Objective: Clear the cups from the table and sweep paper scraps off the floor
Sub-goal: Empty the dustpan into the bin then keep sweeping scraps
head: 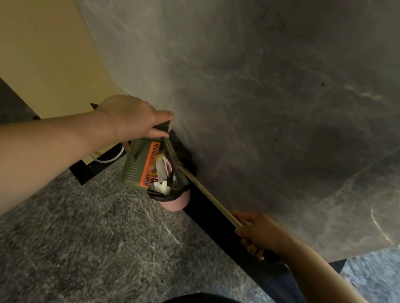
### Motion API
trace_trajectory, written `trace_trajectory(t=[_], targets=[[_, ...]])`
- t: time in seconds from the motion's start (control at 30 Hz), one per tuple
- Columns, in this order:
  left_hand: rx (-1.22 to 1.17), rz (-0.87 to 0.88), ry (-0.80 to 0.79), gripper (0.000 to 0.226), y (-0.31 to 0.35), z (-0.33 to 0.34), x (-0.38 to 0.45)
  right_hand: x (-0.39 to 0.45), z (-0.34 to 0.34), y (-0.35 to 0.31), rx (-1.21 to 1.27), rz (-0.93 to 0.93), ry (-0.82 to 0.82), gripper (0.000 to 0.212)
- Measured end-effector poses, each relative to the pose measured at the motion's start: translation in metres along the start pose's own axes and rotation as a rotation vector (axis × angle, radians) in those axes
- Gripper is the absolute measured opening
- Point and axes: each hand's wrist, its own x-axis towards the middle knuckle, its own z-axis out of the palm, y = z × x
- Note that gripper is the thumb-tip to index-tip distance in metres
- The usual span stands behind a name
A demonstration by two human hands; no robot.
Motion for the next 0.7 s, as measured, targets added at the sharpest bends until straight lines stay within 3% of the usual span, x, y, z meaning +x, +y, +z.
trace_trajectory(t=[0.2,0.53,0.7], targets=[[-0.013,-0.020,0.120,0.077,-0.020,-0.002,-0.003,0.004,0.001,0.008,0.016,0.014,0.023,0.060],[0.030,-0.053,0.098,0.054,-0.020,-0.002,-0.006,-0.003,-0.006,0.011,0.023,0.005,0.047,0.054],[0.033,-0.012,-0.007,0.054,0.005,0.004,-0.002,0.000,0.000,0.009,0.021,0.007,0.029,0.058]])
